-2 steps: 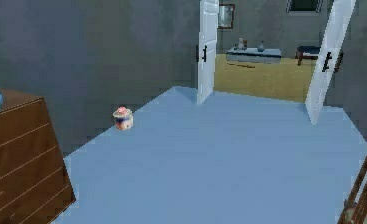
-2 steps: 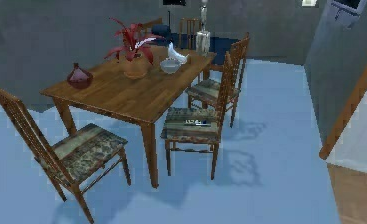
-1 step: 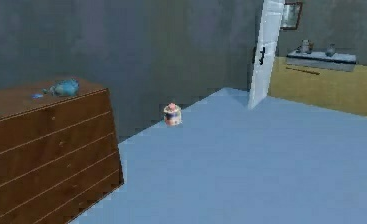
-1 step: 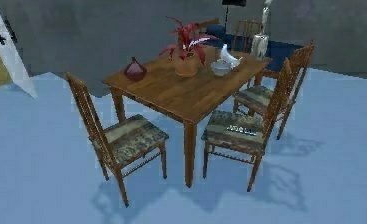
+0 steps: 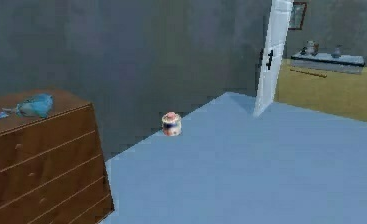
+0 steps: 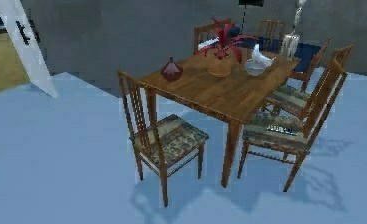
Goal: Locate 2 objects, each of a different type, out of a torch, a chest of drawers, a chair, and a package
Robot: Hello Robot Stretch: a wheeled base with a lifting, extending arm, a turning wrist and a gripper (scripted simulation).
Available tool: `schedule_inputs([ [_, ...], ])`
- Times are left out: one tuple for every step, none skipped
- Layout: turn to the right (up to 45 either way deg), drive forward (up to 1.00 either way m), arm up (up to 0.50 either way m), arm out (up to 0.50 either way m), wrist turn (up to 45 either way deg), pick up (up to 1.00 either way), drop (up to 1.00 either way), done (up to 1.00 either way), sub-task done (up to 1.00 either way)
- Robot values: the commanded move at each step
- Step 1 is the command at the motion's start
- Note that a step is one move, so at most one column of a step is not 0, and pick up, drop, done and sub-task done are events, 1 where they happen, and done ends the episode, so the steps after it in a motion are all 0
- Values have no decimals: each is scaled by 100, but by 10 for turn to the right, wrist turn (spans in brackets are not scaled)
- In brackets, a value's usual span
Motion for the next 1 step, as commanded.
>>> schedule_inputs([
  [-450, 0, 0, 0, 0, 0, 0, 0, 0],
])
